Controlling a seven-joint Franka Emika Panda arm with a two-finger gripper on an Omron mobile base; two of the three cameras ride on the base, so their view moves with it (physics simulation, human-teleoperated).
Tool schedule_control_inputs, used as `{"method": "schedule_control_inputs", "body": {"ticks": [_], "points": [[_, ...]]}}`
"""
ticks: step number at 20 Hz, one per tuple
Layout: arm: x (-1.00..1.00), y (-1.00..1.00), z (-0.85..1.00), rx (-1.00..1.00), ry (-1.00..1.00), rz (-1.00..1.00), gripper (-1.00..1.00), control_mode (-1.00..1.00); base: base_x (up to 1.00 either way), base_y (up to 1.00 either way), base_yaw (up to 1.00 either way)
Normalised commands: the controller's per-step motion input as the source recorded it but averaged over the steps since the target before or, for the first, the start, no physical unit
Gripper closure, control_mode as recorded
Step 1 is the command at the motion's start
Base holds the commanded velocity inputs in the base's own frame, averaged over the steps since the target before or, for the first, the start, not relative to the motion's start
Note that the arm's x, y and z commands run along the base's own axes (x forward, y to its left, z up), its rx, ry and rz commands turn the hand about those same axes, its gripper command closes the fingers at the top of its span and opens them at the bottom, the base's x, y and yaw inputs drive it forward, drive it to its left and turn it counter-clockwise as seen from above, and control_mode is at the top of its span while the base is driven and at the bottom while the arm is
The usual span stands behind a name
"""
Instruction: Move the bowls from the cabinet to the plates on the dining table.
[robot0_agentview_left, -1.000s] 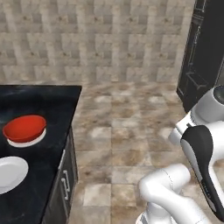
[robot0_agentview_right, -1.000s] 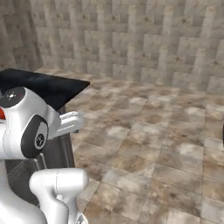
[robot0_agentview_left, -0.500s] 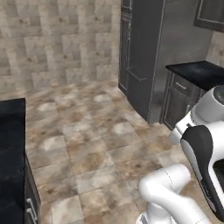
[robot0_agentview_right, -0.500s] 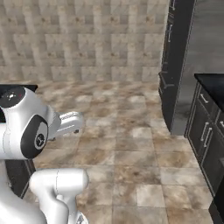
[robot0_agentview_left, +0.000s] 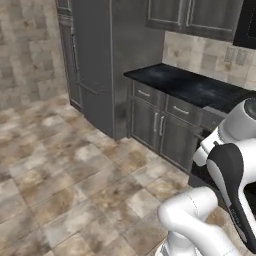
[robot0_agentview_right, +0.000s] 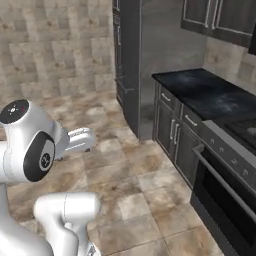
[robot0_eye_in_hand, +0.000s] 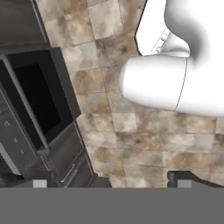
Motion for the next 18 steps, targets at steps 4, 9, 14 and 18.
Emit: {"method": "schedule_control_inputs", "body": {"ticks": [4, 9, 14, 18], "points": [[0.00, 0.00, 0.00, 0.00, 0.00, 0.00, -1.00, 1.00, -0.14, 0.00, -0.57], [0.00, 0.00, 0.00, 0.00, 0.00, 0.00, -1.00, 1.00, -0.09, -0.01, -0.58], [0.00, 0.00, 0.00, 0.00, 0.00, 0.00, -1.00, 1.00, -0.01, -0.14, -0.54], [0.00, 0.00, 0.00, 0.00, 0.00, 0.00, -1.00, 1.00, 0.06, -0.40, -0.42]]}}
